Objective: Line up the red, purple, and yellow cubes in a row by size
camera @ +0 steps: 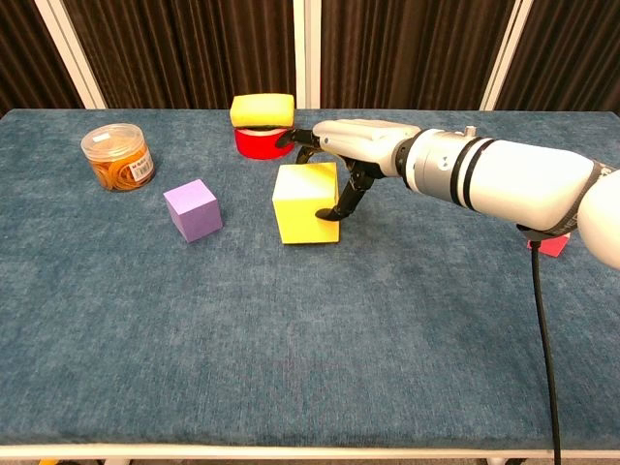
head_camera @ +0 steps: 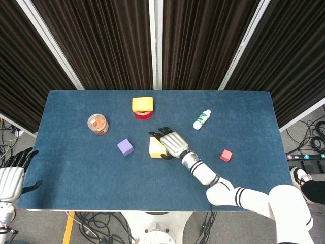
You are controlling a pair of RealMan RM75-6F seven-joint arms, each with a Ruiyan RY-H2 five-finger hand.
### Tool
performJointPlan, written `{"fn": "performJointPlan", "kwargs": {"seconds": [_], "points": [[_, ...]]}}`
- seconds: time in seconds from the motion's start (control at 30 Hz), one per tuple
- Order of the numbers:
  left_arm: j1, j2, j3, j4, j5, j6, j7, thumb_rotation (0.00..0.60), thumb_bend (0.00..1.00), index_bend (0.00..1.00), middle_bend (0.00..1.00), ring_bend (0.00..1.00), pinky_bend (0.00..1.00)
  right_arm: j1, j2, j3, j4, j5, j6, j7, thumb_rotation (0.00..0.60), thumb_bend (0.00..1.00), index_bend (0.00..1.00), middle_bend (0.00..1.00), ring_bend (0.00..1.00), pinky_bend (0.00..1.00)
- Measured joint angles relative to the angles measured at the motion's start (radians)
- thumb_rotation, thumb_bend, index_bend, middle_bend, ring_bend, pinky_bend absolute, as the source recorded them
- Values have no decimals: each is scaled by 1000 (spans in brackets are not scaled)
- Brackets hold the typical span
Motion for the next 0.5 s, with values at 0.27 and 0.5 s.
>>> {"fn": "performJointPlan", "kwargs": {"seconds": [0.27, 0.5], "points": [[6, 3, -1, -3, -5, 4, 0, 600, 39, 206, 220, 169, 213, 35, -22, 7, 60, -10, -25, 39, 600, 327, 40, 210, 22, 46], [2, 2, -2, -2, -4, -1, 3, 600, 39, 206, 220, 169, 213, 39, -5, -8, 55, -7, -39, 31, 600, 294, 0, 136, 0, 13]]}}
